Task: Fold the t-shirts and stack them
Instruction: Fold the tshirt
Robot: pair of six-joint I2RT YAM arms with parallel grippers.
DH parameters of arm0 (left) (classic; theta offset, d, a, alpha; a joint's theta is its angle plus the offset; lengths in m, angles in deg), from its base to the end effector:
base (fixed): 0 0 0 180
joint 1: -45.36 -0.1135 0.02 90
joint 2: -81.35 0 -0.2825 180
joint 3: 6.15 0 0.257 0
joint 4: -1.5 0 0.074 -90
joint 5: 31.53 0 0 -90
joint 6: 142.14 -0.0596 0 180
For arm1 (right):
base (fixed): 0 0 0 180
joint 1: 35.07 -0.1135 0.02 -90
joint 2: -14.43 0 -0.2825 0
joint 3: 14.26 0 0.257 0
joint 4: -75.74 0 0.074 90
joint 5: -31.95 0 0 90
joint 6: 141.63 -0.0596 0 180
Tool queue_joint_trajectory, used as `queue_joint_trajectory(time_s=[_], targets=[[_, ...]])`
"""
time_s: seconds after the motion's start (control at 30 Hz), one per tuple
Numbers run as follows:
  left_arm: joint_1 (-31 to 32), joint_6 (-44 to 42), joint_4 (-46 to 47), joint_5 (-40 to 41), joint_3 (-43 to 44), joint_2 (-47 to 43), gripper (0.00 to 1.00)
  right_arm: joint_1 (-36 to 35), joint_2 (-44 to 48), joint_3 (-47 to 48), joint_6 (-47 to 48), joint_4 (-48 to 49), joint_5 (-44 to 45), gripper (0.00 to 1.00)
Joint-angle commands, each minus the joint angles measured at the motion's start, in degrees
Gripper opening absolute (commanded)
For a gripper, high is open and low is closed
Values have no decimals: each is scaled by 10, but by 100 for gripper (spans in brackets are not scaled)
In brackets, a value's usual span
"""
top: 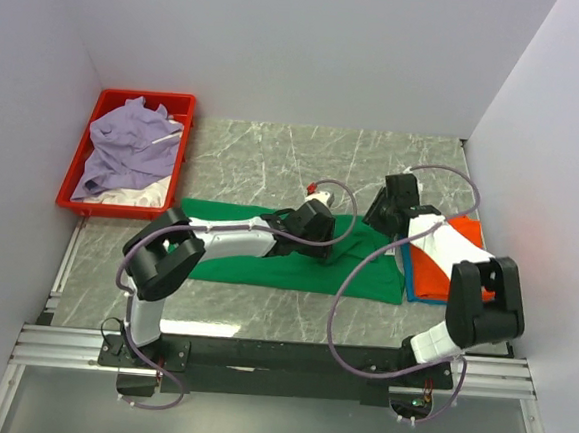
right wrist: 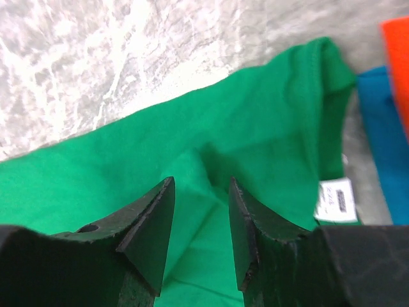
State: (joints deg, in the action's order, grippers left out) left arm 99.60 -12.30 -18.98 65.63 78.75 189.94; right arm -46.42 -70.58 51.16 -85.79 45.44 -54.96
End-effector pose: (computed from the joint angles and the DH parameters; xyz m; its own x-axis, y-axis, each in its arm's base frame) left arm 0.2637 -0.3534 0.1852 -0.7950 0.0162 -0.6064 0.3172 0.8632 -0.3928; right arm 0.3179 0.0605 0.2066 -0.7117 0.4290 -0.5563 0.2866 0.9003 0.3276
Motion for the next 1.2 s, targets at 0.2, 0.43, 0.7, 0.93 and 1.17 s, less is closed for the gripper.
queue_joint_trajectory(time_s=[0.2,0.43,0.7,0.93,1.17], targets=[[7,4,-17,15,37,9,48,3,-43,18,17,39,-51,47],[10,9,-3,-13,37,21,43,3,-46,11,19,43,-58,46],[11,14,-3,-17,40,30,42,2,-65,8,23,41,-50,44],[12,18,0,-20,40,30,31,3,-59,-2,22,41,-46,36],[12,18,1,-21,37,22,12,2,-28,-20,19,39,-49,21]])
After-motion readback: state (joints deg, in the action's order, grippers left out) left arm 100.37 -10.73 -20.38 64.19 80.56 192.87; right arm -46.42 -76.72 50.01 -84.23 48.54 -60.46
